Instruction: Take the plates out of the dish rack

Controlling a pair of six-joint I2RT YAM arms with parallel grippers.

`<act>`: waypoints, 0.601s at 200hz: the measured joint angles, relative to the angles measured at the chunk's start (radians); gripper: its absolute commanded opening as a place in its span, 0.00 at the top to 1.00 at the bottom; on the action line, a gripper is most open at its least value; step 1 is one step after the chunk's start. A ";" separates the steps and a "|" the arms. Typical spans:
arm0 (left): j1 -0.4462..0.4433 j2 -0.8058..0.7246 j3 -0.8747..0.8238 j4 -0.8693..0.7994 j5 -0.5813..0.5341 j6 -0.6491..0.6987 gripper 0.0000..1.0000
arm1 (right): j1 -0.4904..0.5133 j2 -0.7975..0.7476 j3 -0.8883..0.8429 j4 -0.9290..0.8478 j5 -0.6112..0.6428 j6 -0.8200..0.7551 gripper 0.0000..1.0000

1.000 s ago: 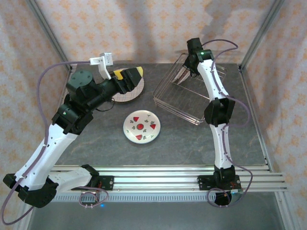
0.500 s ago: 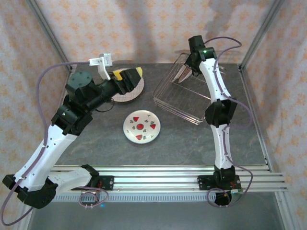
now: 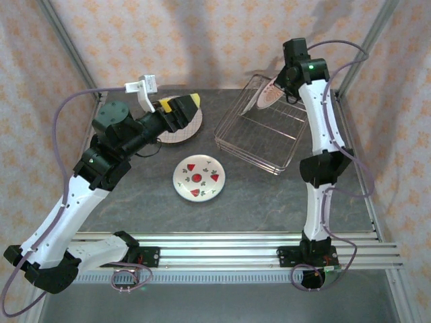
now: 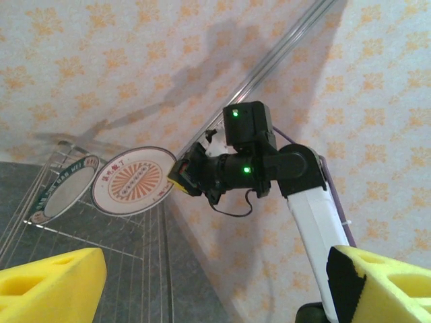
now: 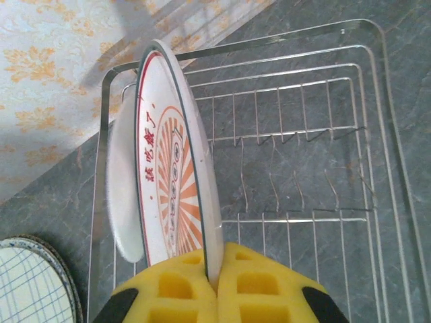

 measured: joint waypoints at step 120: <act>0.000 0.092 0.000 0.077 0.023 -0.103 0.15 | -0.029 -0.320 -0.138 -0.101 0.051 -0.079 1.00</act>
